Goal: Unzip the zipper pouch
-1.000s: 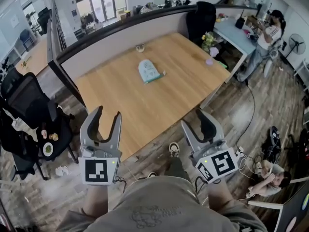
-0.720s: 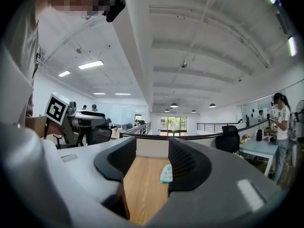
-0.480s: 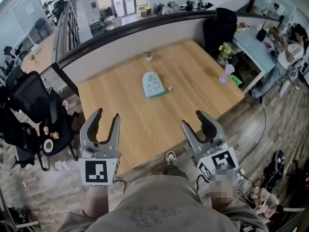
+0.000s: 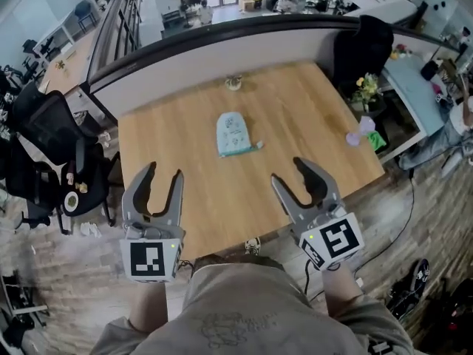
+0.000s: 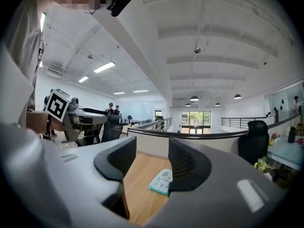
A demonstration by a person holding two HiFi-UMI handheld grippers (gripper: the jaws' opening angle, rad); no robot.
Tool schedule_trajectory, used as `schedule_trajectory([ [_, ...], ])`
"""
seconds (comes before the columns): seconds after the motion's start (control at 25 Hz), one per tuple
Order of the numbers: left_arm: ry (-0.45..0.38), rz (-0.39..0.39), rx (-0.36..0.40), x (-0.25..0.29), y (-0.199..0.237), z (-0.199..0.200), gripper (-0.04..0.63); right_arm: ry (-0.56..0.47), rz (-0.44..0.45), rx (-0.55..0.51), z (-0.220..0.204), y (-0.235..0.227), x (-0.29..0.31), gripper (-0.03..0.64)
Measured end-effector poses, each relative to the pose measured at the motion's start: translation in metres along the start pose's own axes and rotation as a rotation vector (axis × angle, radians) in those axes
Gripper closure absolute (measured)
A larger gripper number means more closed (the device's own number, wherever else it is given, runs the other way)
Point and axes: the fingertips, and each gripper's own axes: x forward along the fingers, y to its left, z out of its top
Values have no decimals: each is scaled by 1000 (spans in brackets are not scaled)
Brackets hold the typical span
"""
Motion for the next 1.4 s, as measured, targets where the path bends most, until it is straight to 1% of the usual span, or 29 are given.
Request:
schedule_trajectory([
  [0.2,56,11,-14,13,-2,-15,416,28,40,14,-12,-11,20,420],
  [0.36,75,13,-17,24,6,-24,416,61,62,22,-22,-12,36,420],
  [0.48,125,0,-32,31,12,-35,416,77,65,35,-25,-11,47,420],
  [0.52,132,-6,-33,34,14,-38,415,80,64,39,-26,-11,50,420],
  [0.6,112,-27,-20,41,17,-38,416,86,61,43,-27,-11,55,420],
  [0.68,107,-69,2,50,15,-42,418,95,58,49,-30,-12,60,420],
  [0.76,133,-118,32,58,12,-54,430,109,56,62,-36,-12,65,420],
  [0.84,163,-170,89,71,9,-70,428,126,56,76,-45,-11,71,420],
  [0.92,184,-223,141,87,7,-86,411,143,56,90,-53,-11,77,420],
  [1.0,215,-265,136,104,7,-105,410,162,55,103,-61,-12,83,420],
  [1.12,278,-314,71,134,6,-139,410,192,52,120,-77,-16,93,420],
  [1.16,299,-330,56,144,5,-151,410,204,50,125,-83,-18,96,420],
  [1.2,316,-348,57,154,4,-163,410,217,49,128,-89,-19,100,420],
  [1.28,345,-394,105,174,0,-189,410,244,47,135,-101,-23,108,420],
  [1.4,395,-498,209,196,-12,-240,410,283,47,153,-121,-26,118,420],
])
